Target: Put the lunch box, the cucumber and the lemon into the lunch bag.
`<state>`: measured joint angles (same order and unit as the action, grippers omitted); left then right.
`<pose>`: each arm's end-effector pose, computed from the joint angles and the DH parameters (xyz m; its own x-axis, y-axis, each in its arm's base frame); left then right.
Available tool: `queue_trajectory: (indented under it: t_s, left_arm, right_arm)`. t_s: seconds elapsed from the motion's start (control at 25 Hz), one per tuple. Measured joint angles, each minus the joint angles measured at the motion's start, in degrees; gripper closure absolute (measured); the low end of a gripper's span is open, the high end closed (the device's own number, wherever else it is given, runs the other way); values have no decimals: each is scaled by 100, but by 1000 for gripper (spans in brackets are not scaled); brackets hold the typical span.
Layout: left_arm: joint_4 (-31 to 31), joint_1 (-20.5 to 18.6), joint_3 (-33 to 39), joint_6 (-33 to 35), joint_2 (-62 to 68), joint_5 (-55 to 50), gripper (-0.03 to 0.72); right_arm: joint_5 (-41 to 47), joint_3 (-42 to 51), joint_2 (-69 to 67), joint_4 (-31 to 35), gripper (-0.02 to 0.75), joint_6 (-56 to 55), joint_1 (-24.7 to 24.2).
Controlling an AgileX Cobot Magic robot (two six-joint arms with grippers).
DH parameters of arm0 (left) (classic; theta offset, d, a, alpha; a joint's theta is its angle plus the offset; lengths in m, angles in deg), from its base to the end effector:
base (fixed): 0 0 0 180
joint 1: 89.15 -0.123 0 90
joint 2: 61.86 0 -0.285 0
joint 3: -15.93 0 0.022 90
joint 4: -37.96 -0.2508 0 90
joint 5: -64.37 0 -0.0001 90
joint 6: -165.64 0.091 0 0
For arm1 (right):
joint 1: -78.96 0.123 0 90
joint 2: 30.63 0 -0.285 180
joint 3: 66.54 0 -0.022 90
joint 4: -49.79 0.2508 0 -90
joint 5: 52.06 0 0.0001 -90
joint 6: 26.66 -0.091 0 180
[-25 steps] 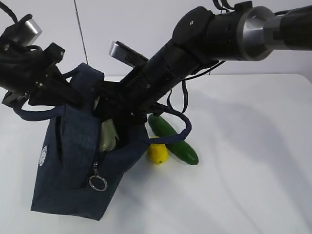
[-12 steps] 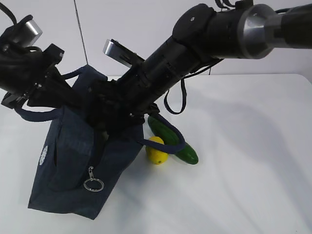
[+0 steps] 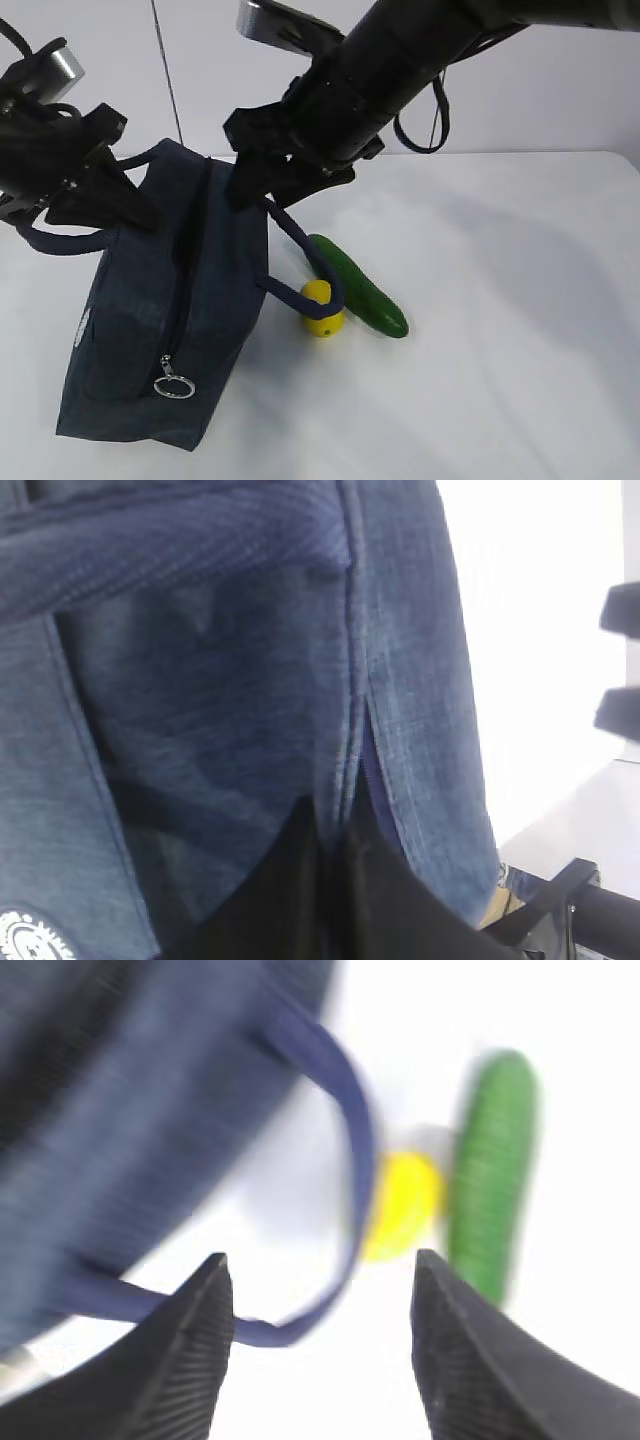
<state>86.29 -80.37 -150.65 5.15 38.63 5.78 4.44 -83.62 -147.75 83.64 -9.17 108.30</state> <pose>0.2999 -0.1051 0.2553 -0.9797 0.0047 -0.2006 0.1373 0.7444 -0.6534 0.3446 0.2422 0.2838 -0.7960 -0.3974 -0.4567 -0.5887 0.6837 0.4312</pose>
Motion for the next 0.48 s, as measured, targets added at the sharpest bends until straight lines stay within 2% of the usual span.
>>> queue_trajectory:
  t_s: [0.32,0.48]
  left_arm:
    - [-59,-112,0,0,0,0,688]
    - [-72,-112,0,0,0,0,688]
  right_arm:
    - [322,0,184,-1768,330,-317,0]
    - [366,0,184,-2232,330,-340,0]
